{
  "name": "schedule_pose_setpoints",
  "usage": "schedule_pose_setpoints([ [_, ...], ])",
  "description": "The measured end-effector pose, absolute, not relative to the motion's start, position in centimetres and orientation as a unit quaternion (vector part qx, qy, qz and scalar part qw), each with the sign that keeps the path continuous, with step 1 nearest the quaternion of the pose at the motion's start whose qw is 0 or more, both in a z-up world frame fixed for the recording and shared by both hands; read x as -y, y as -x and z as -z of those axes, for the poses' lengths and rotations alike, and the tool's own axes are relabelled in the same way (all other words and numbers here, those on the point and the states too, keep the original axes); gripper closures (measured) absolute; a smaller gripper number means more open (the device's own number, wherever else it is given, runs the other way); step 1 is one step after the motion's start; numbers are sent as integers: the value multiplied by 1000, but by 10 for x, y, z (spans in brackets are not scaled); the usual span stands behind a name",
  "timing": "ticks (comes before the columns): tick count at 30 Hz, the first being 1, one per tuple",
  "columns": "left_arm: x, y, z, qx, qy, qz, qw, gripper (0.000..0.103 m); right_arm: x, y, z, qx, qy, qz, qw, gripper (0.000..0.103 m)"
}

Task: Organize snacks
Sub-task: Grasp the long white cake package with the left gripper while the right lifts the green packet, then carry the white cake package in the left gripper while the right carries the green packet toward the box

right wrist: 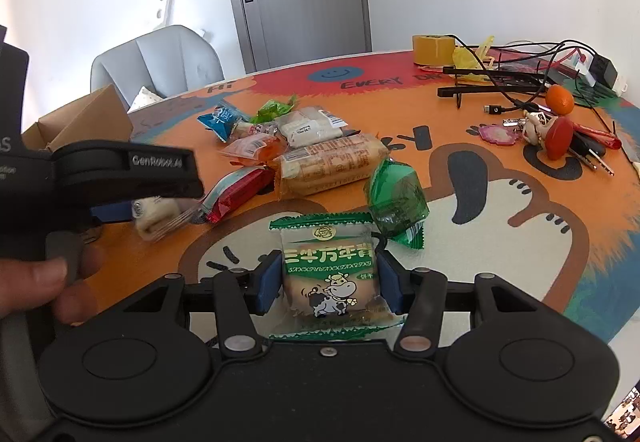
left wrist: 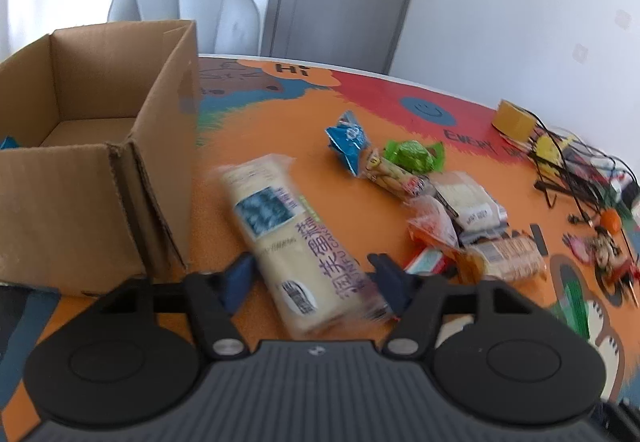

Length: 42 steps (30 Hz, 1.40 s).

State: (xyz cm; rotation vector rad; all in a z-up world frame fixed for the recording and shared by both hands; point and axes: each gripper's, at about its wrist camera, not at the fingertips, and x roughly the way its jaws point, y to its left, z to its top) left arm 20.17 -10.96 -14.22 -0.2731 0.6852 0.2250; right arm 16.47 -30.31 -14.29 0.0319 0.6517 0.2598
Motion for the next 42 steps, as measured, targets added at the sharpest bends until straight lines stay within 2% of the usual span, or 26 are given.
schedule_pose_setpoints([
  [2,109,-199,142,-338,123,-104,927,55,301,-165,143,-321,-11,-123,939,51],
  [16,95,-170,131,-333,111,-27,936,69,285,-157,130,-320,-25,-146,936,53],
  [22,86,-155,114,-310,111,-5,944,83,276,-153,117,-305,-33,-152,939,53],
  [29,77,-151,112,-321,113,5,940,85,267,-151,113,-302,-28,-158,940,53],
  [31,76,-154,115,-337,115,4,934,84,267,-151,116,-308,-28,-158,938,53],
  [33,78,-154,118,-343,107,5,933,79,268,-151,120,-314,-31,-158,936,53],
  [34,79,-155,119,-345,103,4,933,74,268,-152,122,-316,-32,-157,935,53],
  [37,80,-160,123,-349,102,0,931,49,270,-154,126,-321,-32,-152,934,53],
  [38,80,-161,125,-348,105,2,932,46,271,-155,126,-322,-33,-151,934,53],
  [42,86,-171,133,-356,93,3,930,46,275,-158,130,-325,-35,-147,933,53],
])
